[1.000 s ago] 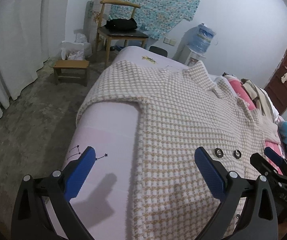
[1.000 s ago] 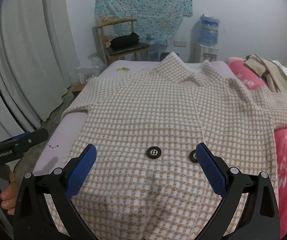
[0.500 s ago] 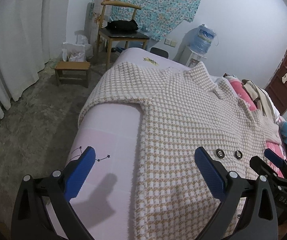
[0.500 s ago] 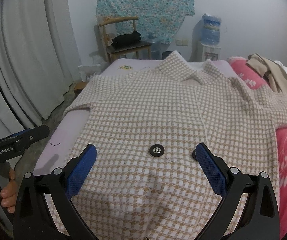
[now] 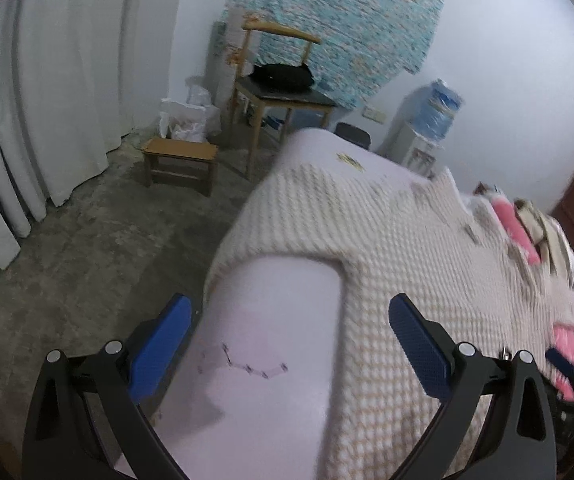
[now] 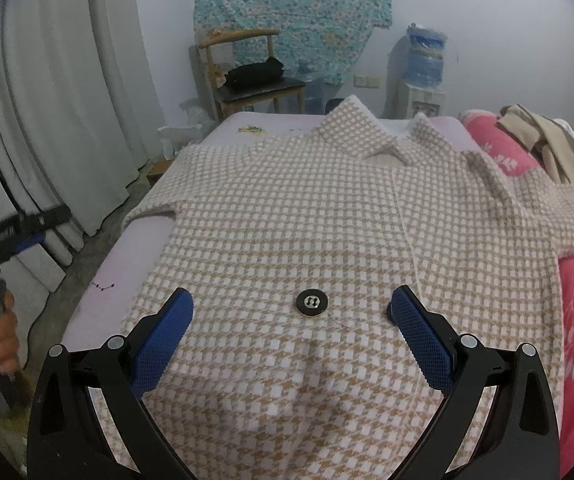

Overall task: Fold large clothes
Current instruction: 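Grasp the coat sleeve with the left tool and lift it, then fold the sleeve across the coat front with the left tool and release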

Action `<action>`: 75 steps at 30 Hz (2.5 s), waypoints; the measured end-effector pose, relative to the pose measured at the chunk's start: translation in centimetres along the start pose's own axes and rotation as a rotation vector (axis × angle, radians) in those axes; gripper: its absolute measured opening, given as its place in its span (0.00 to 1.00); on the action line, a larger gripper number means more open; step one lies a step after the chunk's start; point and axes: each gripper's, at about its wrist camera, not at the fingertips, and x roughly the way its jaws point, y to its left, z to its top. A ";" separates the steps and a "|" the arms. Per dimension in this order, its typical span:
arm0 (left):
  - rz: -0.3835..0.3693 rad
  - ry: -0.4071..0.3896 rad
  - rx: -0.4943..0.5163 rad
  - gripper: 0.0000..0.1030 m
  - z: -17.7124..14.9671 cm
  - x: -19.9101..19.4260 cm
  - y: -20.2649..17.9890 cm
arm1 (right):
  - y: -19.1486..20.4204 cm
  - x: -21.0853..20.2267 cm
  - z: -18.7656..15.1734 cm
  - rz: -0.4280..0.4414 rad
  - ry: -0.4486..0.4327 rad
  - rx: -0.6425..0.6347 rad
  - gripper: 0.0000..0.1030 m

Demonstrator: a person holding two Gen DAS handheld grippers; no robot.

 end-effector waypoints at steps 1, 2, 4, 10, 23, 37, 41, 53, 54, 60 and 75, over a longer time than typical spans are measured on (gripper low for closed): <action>-0.005 0.006 -0.027 0.94 0.4 0.4 0.7 | 0.0 0.2 0.1 -0.001 0.003 -0.001 0.92; -0.013 0.013 -0.054 0.93 0.8 0.8 1.4 | 0.0 0.4 0.1 -0.002 0.005 -0.002 0.92; -0.072 0.055 -0.142 0.92 1.5 2.4 3.4 | -0.1 0.7 0.2 -0.002 0.007 0.000 0.92; -0.258 0.231 -0.551 0.91 1.0 8.7 10.7 | 0.1 1.7 0.0 0.006 0.030 0.000 0.92; -0.526 0.496 -1.140 0.91 -3.2 21.7 19.3 | 0.7 3.5 0.1 -0.010 0.074 -0.019 0.92; -0.529 0.491 -1.351 0.57 -3.9 26.9 22.5 | 0.8 5.0 0.2 -0.046 0.109 -0.023 0.92; -0.434 0.435 -1.259 0.21 -1.8 25.4 23.2 | 0.8 5.1 0.3 -0.052 0.110 -0.023 0.92; -0.253 0.069 -0.723 0.04 10.7 12.7 17.8 | 0.6 3.3 0.0 -0.069 0.084 -0.025 0.92; -0.243 0.023 -0.639 0.04 12.1 10.6 15.7 | 0.5 3.0 0.0 -0.071 0.080 -0.022 0.92; -0.357 -0.137 -0.091 0.04 15.7 0.7 -1.4 | -0.2 1.7 -0.3 -0.085 0.059 0.004 0.92; -0.402 0.238 0.414 0.80 -1.2 6.7 -19.1 | -6.2 -0.5 -3.1 -0.172 0.082 0.135 0.92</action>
